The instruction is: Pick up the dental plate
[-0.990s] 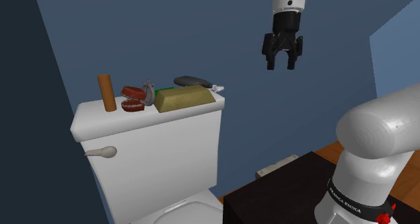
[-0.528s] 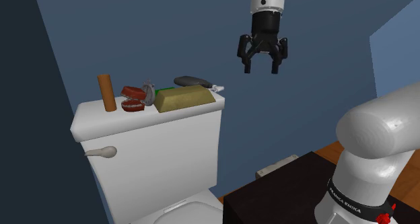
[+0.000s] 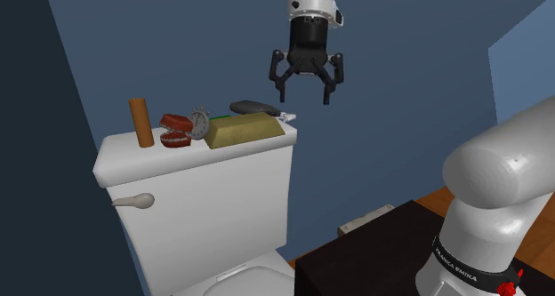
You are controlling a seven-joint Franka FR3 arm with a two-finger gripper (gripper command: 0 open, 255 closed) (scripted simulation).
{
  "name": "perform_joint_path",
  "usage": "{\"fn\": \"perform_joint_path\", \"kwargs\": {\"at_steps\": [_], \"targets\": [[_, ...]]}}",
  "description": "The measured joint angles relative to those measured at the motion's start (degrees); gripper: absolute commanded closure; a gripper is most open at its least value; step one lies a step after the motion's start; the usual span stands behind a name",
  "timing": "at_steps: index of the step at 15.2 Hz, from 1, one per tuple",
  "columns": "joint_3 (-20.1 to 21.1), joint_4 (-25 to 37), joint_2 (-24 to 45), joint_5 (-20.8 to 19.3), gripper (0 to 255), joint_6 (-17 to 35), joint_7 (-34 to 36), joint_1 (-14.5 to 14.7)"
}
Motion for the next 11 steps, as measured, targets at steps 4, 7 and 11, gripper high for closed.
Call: {"fn": "perform_joint_path", "kwargs": {"at_steps": [4,7,11], "targets": [[5.9,5.3,7.0,2.5,0,3.1,11.0,-1.6],[9.9,9.3,11.9,3.3,0,5.3,19.2,-2.8],[15.5,16.0,20.8,1.9,0,8.8,30.7,-4.7]]}}
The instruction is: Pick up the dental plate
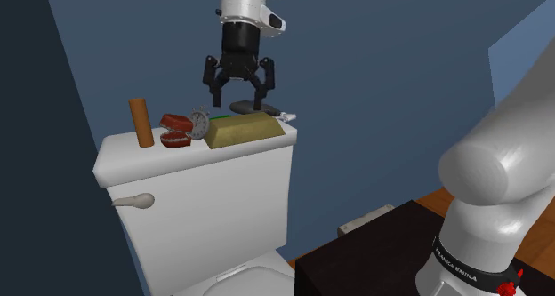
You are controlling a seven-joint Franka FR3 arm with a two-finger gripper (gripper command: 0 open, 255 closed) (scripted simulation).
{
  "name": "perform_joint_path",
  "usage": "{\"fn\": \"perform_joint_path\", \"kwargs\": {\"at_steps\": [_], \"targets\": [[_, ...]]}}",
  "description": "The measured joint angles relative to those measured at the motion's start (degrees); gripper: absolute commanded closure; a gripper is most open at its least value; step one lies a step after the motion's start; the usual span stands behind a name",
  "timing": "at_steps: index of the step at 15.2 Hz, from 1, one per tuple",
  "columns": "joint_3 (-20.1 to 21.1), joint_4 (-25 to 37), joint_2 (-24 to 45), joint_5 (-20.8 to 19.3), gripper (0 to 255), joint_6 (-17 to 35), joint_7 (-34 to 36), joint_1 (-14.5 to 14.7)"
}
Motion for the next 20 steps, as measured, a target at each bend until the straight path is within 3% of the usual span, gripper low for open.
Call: {"fn": "perform_joint_path", "kwargs": {"at_steps": [6,11,15,20], "targets": [[6.1,12.6,16.9,-8.0,0,4.6,18.7,-0.2],[5.9,24.9,32.0,-17.2,0,6.5,33.8,5.2],[3.1,37.8,42.9,-22.8,0,4.9,43.7,11.7],[2.2,37.0,44.9,-23.5,0,7.8,45.1,12.4]]}}
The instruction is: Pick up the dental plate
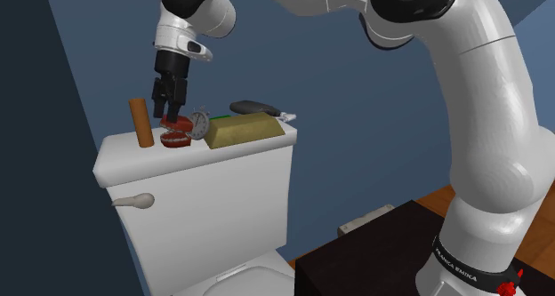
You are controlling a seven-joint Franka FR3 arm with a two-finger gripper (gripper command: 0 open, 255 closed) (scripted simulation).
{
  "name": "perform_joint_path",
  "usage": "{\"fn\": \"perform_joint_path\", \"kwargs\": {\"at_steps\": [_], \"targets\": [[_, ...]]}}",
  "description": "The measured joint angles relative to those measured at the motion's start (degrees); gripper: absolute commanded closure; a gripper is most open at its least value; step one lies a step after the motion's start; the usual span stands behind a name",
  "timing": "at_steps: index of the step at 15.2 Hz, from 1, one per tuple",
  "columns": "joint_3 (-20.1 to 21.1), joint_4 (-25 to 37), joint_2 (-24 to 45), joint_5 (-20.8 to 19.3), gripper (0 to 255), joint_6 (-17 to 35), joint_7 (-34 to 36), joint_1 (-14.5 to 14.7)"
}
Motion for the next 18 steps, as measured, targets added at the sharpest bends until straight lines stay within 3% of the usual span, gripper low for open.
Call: {"fn": "perform_joint_path", "kwargs": {"at_steps": [4,5,18], "targets": [[-0.2,-2.1,0.3,0.0,0,2.2,-0.4,-0.2],[-0.2,-2.2,0.3,-0.1,255,2.4,-0.5,-0.2],[-0.1,-0.9,0.2,-0.1,255,1.0,-0.2,-0.1]]}}
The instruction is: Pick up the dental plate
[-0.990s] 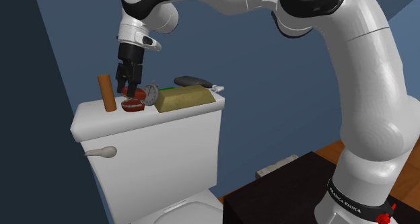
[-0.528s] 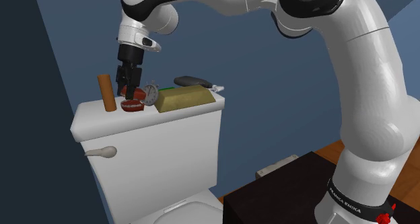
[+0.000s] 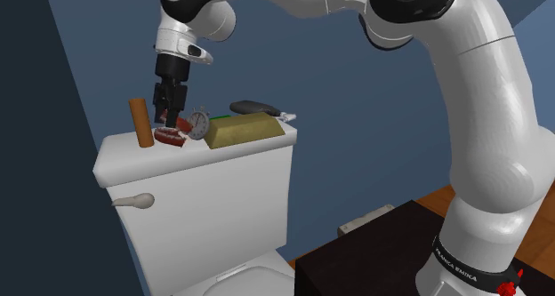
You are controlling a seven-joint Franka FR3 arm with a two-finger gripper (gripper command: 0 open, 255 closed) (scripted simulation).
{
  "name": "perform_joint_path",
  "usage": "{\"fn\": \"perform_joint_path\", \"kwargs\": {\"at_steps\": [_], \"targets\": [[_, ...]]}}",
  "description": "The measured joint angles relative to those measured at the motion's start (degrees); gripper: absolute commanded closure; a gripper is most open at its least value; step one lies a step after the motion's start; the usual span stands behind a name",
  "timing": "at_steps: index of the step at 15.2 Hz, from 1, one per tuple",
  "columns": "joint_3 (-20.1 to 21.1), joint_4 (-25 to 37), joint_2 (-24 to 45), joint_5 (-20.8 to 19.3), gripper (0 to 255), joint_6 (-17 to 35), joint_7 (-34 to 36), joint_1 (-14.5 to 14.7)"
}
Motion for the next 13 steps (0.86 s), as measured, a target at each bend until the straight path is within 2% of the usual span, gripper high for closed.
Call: {"fn": "perform_joint_path", "kwargs": {"at_steps": [13], "targets": [[0.1,11.4,1.1,-0.9,255,-9.8,2.4,2.3]]}}
